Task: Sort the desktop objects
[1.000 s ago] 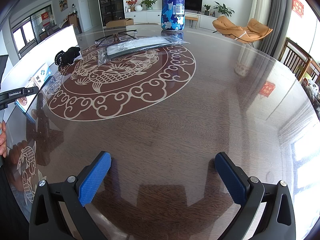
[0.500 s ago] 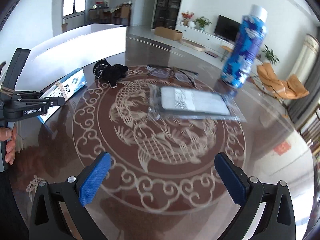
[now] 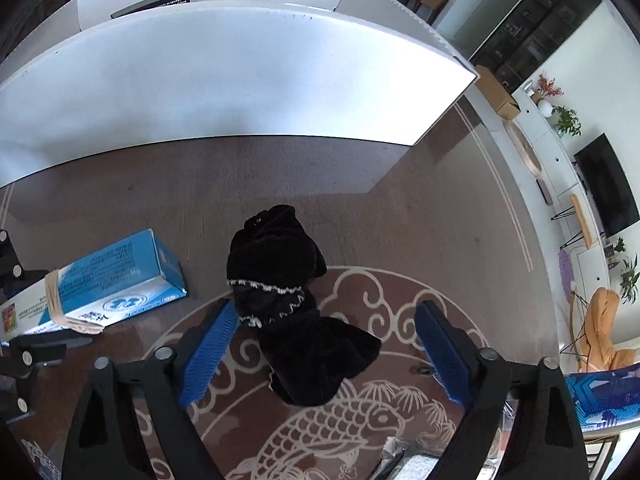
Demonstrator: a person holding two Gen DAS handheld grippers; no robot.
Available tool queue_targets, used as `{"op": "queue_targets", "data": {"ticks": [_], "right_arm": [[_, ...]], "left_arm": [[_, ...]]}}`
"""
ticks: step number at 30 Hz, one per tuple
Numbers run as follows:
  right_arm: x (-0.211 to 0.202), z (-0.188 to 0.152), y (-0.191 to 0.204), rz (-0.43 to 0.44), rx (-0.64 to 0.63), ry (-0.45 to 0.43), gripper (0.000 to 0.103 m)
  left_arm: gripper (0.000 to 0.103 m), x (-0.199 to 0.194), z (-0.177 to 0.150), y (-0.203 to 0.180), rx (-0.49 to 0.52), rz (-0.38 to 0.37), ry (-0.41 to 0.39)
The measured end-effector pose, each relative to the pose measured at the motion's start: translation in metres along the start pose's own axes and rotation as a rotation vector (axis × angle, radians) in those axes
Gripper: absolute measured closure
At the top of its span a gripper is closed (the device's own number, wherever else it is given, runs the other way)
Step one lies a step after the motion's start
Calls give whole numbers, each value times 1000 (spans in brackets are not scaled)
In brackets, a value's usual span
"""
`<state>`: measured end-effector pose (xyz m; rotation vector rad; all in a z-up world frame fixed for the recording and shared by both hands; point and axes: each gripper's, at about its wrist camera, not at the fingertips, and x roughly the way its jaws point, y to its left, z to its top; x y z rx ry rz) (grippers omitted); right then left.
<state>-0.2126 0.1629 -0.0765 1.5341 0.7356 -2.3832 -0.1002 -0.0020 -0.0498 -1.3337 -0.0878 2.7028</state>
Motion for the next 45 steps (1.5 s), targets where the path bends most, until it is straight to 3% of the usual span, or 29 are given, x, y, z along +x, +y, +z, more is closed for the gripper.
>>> {"op": "queue_targets", "data": {"ticks": [2, 3, 9, 14, 19, 22, 24, 26, 27, 29, 30, 33, 39, 45], "right_arm": [[4, 5, -7, 33, 58, -2, 49], [6, 5, -11, 38, 93, 10, 69], [-18, -42, 7, 58, 194, -38, 68], [-62, -140, 30, 79, 414, -112, 68], [-116, -260, 58, -39, 656, -147, 68], [-146, -308, 78, -146, 730, -140, 68], [-159, -329, 88, -211, 760, -131, 64], [-161, -341, 87, -236, 786, -110, 39], [-157, -343, 82, -242, 797, -95, 21], [-151, -347, 80, -250, 813, -82, 17], [-152, -348, 80, -246, 825, -94, 16], [-146, -352, 73, -219, 886, -119, 14], [-141, -353, 72, -212, 950, -95, 0], [-141, -354, 72, -208, 954, -97, 0]], "left_arm": [[81, 0, 1, 1, -2, -2, 0], [81, 0, 1, 1, -3, -4, -1], [81, 0, 1, 3, -12, -29, 2], [81, -2, -4, -12, 52, -101, 16], [81, -10, -19, -55, 218, -232, 39], [81, -20, -32, -91, 353, -310, 48], [81, -26, -42, -113, 444, -301, 33], [74, -32, -53, -128, 512, -245, 2], [70, -35, -55, -132, 532, -214, -14], [29, -37, -56, -132, 538, -179, -21], [20, -36, -56, -130, 531, -167, -14], [18, -32, -50, -124, 504, -168, -6], [17, -23, -51, -123, 493, -180, 16], [12, -16, -47, -117, 448, -208, 53]]}}
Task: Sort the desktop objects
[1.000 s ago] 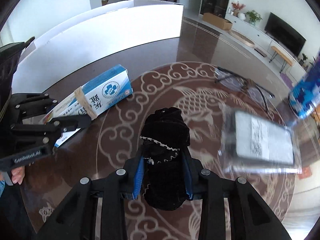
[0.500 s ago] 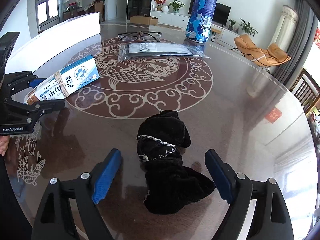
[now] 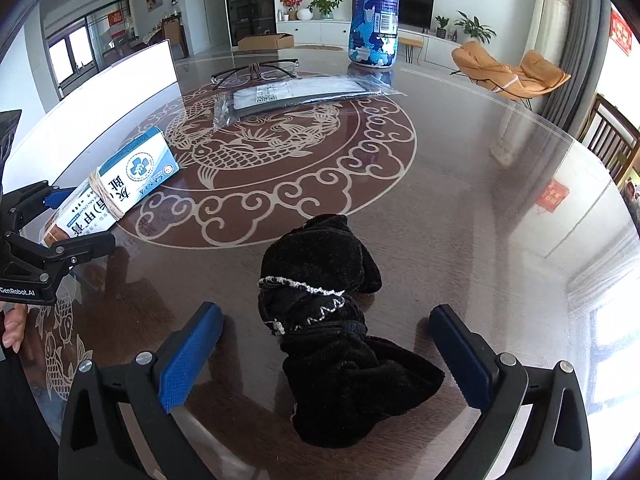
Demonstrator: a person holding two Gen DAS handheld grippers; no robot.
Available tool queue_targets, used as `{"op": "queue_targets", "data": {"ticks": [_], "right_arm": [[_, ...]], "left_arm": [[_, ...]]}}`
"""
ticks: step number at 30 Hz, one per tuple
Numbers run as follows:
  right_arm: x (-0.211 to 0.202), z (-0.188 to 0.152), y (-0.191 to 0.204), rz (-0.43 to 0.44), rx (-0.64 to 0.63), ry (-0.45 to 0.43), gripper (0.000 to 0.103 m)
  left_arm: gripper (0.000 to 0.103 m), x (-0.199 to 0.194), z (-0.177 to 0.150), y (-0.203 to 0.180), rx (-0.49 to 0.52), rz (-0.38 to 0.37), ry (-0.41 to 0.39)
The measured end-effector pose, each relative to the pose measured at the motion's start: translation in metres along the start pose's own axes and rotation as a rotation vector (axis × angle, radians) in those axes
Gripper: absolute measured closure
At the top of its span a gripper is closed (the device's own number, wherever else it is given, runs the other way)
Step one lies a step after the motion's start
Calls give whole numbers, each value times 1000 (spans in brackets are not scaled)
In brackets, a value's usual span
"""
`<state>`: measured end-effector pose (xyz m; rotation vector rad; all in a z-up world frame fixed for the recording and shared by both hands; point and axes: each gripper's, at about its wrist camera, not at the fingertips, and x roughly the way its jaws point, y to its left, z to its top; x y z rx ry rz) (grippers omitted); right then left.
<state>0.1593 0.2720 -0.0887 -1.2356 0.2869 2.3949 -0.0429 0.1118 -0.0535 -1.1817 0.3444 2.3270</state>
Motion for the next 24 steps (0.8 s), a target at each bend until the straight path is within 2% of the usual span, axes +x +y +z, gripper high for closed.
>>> {"op": "queue_targets", "data": {"ticks": [6, 7, 8, 24], "right_arm": [[0, 0, 0, 0, 0, 0, 0], [0, 0, 0, 0, 0, 0, 0], [0, 0, 0, 0, 0, 0, 0], [0, -1, 0, 1, 2, 0, 0]], "left_arm": [[9, 2, 1, 1, -7, 1, 7], [2, 3, 1, 1, -8, -3, 15], [0, 5, 1, 0, -4, -5, 27], [0, 2, 2, 0, -4, -9, 27]]}}
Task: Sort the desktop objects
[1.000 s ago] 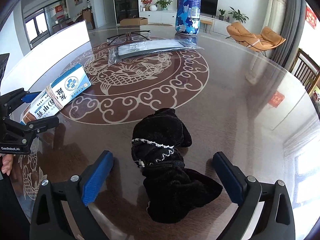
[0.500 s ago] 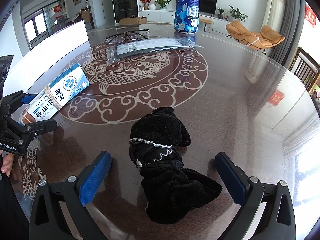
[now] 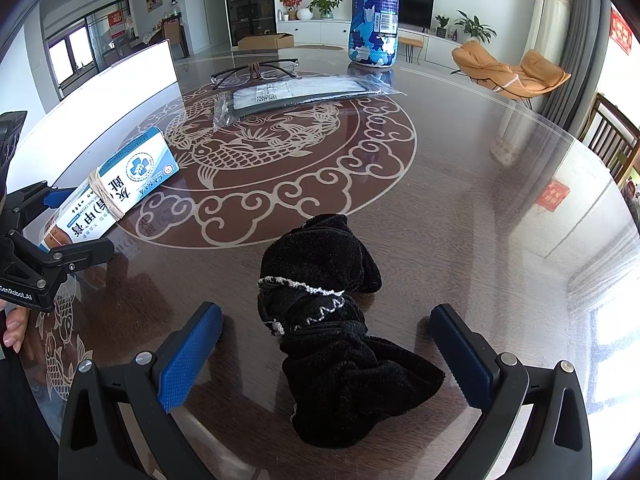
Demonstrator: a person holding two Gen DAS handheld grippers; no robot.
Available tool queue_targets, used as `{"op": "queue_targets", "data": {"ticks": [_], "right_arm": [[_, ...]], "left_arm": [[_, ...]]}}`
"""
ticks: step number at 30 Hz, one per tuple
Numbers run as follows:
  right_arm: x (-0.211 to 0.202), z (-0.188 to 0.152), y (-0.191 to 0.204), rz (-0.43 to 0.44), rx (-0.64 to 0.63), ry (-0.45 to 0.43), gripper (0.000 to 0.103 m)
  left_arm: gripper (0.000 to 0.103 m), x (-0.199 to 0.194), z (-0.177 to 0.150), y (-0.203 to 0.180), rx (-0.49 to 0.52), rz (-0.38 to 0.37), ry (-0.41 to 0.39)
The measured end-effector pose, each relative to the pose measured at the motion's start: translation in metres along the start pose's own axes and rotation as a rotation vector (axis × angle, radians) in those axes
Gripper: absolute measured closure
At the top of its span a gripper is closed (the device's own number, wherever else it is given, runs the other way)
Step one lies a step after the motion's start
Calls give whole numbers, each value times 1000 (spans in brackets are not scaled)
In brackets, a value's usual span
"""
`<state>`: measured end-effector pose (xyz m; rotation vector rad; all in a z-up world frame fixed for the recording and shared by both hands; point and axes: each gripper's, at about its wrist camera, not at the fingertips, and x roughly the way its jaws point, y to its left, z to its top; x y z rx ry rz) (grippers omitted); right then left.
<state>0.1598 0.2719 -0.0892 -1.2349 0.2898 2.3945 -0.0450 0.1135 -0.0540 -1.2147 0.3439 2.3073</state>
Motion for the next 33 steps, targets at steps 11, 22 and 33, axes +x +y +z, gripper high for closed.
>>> {"op": "queue_targets", "data": {"ticks": [11, 22, 33], "right_arm": [[0, 0, 0, 0, 0, 0, 0], [-1, 0, 0, 0, 1, 0, 0], [0, 0, 0, 0, 1, 0, 0]], "left_arm": [[0, -1, 0, -1, 1, -4, 0], [0, 0, 0, -1, 3, -8, 0], [0, 0, 0, -2, 5, -9, 0]]}}
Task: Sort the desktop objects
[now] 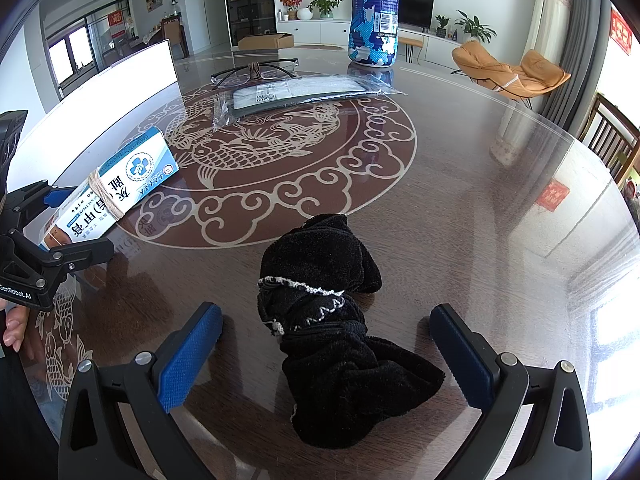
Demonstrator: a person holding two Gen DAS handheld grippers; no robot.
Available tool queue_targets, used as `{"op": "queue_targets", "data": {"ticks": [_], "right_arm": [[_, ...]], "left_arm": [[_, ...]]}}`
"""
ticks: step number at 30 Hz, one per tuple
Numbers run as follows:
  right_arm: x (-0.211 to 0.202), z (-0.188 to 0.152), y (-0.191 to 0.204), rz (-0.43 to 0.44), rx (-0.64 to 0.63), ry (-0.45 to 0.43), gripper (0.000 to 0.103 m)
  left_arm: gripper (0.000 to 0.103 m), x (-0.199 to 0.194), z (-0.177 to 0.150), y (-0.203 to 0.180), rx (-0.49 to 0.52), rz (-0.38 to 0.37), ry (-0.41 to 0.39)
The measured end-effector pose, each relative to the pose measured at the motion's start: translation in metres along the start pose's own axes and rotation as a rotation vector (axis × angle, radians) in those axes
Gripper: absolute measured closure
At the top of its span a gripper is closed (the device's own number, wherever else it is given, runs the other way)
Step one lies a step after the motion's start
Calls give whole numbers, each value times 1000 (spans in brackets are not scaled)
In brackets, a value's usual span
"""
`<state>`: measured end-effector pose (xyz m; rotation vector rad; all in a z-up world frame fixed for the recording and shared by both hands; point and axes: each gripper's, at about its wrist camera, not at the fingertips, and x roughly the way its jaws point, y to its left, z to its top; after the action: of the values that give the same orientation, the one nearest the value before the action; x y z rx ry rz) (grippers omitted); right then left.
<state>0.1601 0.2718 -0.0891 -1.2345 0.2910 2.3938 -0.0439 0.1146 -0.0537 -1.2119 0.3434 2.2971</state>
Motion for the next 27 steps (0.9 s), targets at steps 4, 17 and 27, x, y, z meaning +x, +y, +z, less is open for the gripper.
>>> {"op": "queue_targets", "data": {"ticks": [4, 17, 27], "right_arm": [[0, 0, 0, 0, 0, 0, 0], [9, 24, -15, 100, -140, 281, 0], [2, 38, -1, 138, -233, 343, 12]], "left_arm": [[0, 1, 0, 0, 0, 0, 0], [0, 1, 12, -3, 4, -65, 70], [3, 12, 41, -29, 128, 9, 114]]}}
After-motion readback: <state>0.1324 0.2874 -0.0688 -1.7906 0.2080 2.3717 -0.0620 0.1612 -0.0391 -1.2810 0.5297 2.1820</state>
